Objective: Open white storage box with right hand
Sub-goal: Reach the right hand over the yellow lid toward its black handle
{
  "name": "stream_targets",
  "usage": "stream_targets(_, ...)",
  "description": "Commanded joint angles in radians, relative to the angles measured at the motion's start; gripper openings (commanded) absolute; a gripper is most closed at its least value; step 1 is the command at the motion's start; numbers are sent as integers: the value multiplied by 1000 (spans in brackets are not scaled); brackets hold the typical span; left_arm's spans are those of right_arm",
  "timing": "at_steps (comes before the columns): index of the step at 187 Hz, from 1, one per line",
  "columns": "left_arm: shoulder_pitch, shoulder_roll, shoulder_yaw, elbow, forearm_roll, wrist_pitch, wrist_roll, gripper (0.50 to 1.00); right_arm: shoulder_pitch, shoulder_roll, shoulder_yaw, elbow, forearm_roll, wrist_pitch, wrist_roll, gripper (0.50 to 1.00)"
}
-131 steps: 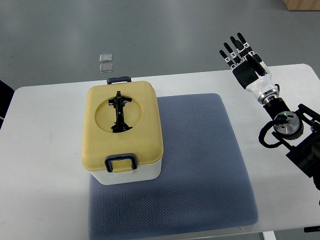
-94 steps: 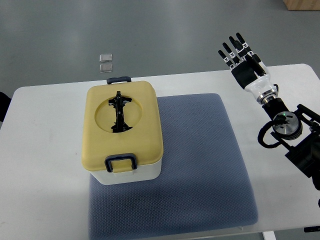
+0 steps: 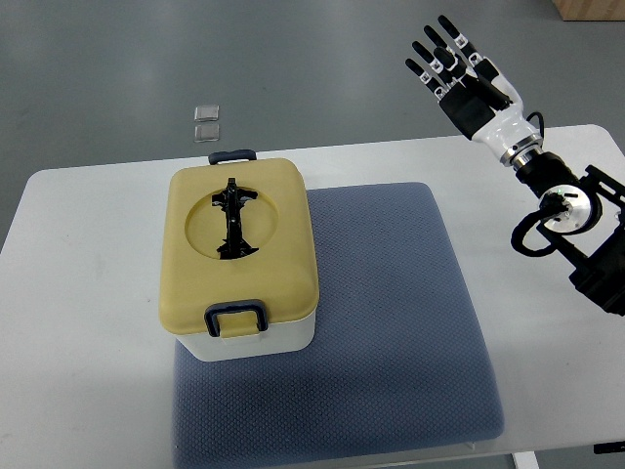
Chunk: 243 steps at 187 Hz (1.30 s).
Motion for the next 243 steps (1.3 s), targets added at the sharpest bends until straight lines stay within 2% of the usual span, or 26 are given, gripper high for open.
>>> stream_targets(1, 0, 0, 4, -2, 0, 1, 1, 1000, 105, -24, -41, 10, -255, 7, -4, 952)
stream_targets(37, 0, 0, 7, -3, 0, -1, 1, 1000, 421, -128, -457, 15, -564, 5, 10, 952)
stream_targets(56, 2, 0, 7, -3, 0, 7, 2, 1000, 608, -187, -664, 66, -665, 4, 30, 952)
stream_targets(74, 2, 0, 7, -2, 0, 9, 7, 1000, 751, -198, -810, 112, -788, -4, 71, 952)
stream_targets(93, 2, 0, 7, -2, 0, 9, 40, 1000, 829, -185, -880, 142, -909, -41, 102, 952)
stream_targets(135, 2, 0, 7, -5, 2, 9, 60, 1000, 849, -102, -894, 153, -1004, -164, 122, 952)
stream_targets(197, 2, 0, 7, -8, 0, 9, 62, 1000, 803, 6, -926, 138, -1009, -248, 134, 952)
stream_targets(243, 2, 0, 7, -14, 0, 6, 62, 1000, 765, 60, -929, 98, -1009, -254, 134, 952)
